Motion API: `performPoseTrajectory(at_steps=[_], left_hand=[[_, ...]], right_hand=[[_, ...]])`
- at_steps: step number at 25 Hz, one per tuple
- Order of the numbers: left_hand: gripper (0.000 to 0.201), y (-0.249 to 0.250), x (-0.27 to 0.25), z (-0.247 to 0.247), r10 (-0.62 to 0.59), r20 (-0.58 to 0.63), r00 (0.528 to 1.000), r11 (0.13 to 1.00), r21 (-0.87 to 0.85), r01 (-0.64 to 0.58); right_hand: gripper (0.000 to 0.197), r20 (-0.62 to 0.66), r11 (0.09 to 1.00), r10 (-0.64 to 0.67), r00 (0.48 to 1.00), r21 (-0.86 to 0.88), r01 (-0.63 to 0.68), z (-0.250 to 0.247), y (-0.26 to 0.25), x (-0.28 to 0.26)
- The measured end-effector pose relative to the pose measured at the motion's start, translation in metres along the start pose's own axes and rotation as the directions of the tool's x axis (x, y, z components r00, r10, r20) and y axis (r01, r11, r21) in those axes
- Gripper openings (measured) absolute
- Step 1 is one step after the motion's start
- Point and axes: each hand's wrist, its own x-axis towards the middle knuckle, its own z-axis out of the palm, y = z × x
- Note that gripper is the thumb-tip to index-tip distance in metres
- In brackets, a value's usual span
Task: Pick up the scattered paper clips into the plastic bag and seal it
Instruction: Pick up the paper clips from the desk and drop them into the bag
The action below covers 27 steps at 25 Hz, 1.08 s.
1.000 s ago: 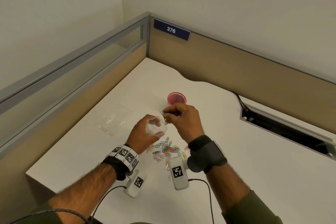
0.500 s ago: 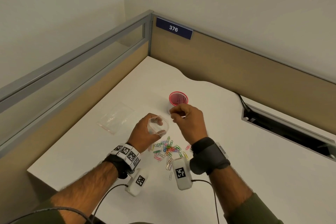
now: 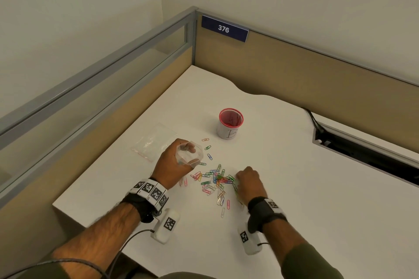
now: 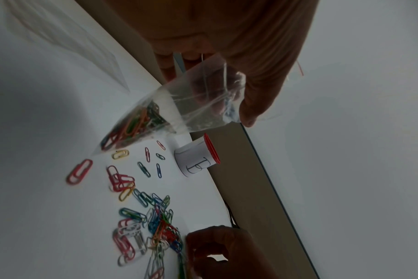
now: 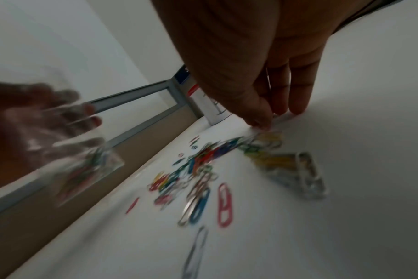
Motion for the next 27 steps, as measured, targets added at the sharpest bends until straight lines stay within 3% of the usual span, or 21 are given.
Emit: performPoseTrajectory(at_steps=[3, 6, 8, 14, 19, 21, 23, 27], left_hand=[[0.039, 0.004, 0.001, 0.002, 0.018, 0.013, 1.000, 1.000, -0.003, -0.018], [0.040, 0.007, 0.002, 0.002, 0.025, 0.015, 1.000, 1.000, -0.004, -0.025], [0.039, 0.008, 0.002, 0.001, 0.023, 0.010, 1.000, 1.000, -0.013, -0.023], [0.039, 0.006, 0.002, 0.001, 0.019, 0.005, 1.000, 1.000, -0.014, -0.019], [0.040, 0.008, 0.006, -0.001, 0.011, -0.015, 1.000, 1.000, -0.013, -0.012], [0.040, 0.006, 0.007, -0.002, 0.004, -0.023, 1.000, 1.000, -0.006, -0.004], [0.040, 0.006, 0.008, -0.001, 0.002, -0.024, 1.000, 1.000, -0.007, -0.002], [0.040, 0.006, 0.008, 0.003, -0.002, -0.006, 1.000, 1.000, -0.001, 0.002]], right_hand=[[0.028, 0.034, 0.993, -0.050, 0.998, 0.111, 0.046, 0.001, -0.004, -0.014], [0.051, 0.018, 0.985, 0.056, 0.998, 0.165, -0.058, -0.002, 0.013, -0.036], [0.056, 0.049, 0.980, 0.120, 0.992, 0.152, -0.126, 0.002, 0.020, -0.049], [0.023, -0.011, 0.979, 0.115, 0.993, 0.172, -0.111, 0.013, -0.012, -0.028], [0.035, -0.026, 0.976, 0.047, 0.999, 0.214, -0.041, -0.001, -0.025, -0.002], [0.055, 0.045, 0.991, -0.030, 0.999, 0.129, 0.024, -0.002, -0.028, 0.003], [0.062, 0.094, 0.992, -0.126, 0.988, 0.026, 0.124, 0.001, -0.034, 0.003], [0.037, 0.045, 0.970, -0.227, 0.973, -0.076, 0.230, 0.009, -0.042, 0.003]])
